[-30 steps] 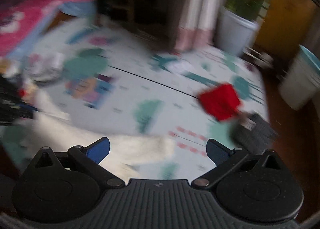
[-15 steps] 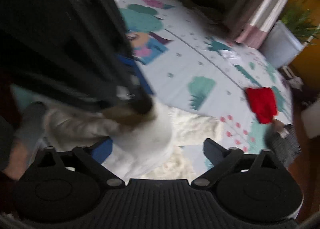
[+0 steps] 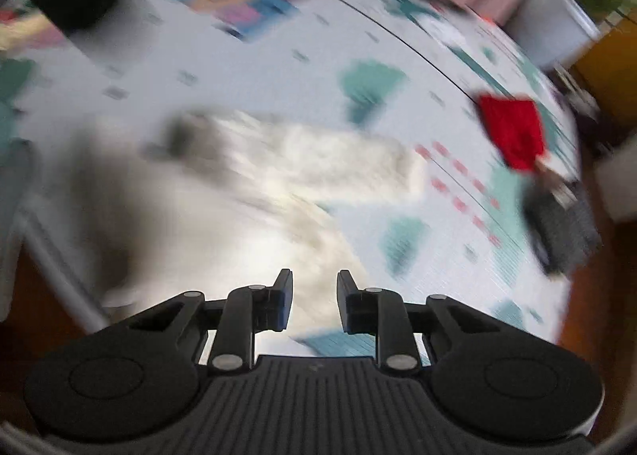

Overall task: Fold clothes
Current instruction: 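Pull the cream jacket onto open mat with both grippers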

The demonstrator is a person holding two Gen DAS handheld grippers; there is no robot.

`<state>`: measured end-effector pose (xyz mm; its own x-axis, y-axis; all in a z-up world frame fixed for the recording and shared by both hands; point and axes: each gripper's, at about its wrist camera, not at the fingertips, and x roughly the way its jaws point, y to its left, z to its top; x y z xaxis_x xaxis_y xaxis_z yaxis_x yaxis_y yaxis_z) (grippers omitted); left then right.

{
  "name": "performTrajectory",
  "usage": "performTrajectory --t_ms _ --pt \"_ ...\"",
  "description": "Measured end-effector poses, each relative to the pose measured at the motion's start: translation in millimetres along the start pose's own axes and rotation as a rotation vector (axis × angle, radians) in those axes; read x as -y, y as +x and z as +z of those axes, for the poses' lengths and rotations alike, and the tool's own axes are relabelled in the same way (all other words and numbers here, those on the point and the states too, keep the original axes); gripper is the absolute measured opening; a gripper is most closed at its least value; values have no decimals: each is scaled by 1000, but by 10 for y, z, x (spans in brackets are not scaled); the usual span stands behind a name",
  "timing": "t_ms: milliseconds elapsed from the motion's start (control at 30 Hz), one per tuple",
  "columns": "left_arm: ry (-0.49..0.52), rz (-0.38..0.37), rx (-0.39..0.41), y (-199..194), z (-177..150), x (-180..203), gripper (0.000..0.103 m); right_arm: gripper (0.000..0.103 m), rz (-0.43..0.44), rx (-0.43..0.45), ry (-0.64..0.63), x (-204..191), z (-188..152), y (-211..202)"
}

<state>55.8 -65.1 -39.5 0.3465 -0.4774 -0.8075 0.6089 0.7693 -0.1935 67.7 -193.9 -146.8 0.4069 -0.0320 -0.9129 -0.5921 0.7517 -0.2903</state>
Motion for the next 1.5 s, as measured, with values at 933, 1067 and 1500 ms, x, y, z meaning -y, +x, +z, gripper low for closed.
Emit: performTrajectory --t_ms 933,1067,1500 --pt "54 276 -273 410 -560 -1046 55 22 -1 160 -806 -2693 -3 543" --pt "67 278 -291 492 -552 -1031 55 18 17 200 -647 -2236 23 409" --pt "159 287 -234 637 -254 -742 56 18 -25 22 552 731 -583 424"
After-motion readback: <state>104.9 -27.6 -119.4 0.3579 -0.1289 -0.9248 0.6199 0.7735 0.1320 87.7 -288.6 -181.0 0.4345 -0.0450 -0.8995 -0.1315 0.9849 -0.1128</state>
